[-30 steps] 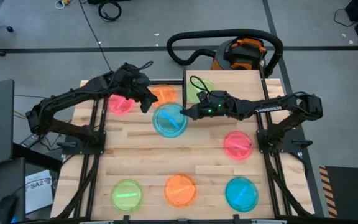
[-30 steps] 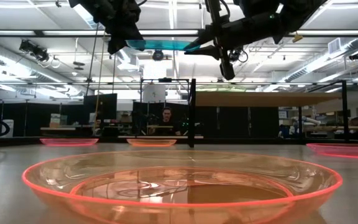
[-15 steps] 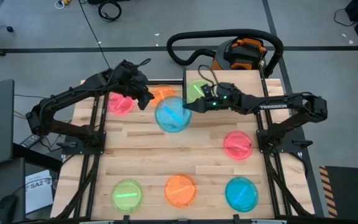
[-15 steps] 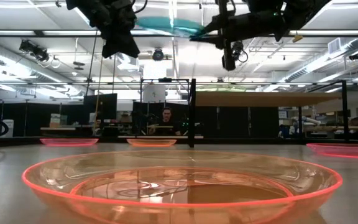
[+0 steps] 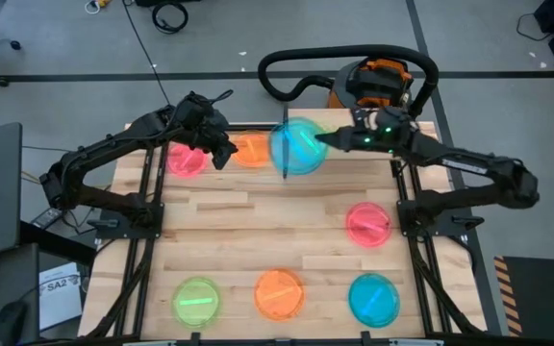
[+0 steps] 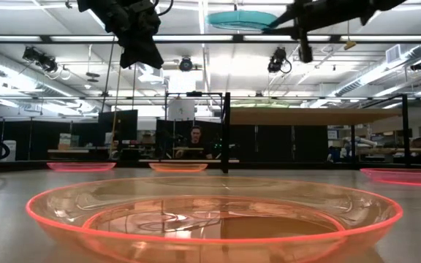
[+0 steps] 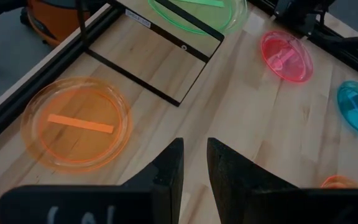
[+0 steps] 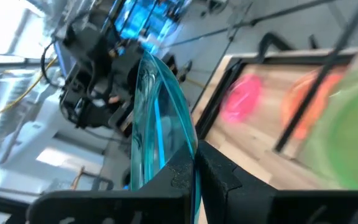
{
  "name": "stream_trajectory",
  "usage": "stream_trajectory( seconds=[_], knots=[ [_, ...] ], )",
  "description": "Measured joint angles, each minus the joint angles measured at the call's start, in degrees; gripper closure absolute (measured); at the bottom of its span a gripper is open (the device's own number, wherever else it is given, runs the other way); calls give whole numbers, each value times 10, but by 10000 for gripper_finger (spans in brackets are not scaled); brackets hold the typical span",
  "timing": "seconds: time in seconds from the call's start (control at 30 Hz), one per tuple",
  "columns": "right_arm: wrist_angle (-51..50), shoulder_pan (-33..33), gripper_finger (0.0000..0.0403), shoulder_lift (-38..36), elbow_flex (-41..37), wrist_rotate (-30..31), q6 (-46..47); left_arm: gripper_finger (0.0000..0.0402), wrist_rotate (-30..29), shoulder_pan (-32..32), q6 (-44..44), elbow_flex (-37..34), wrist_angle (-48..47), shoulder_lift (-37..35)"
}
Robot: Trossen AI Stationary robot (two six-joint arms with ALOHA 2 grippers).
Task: Place and stack plates onto a shelf
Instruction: Put the left blue plate on the shelf
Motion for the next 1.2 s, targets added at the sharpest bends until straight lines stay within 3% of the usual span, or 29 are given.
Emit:
stream_trajectory(
  seconds=[0.5,0.87,1.2],
  knots=[
    [-213,-153,382,-117,0,-31,-124,324,0,0,0,0,0,0],
    [-292,-277,382,-144,0,-95,-193,324,0,0,-1,0,0,0],
    [-367,-368,382,-143,0,-95,-248,324,0,0,-1,0,0,0]
  ],
)
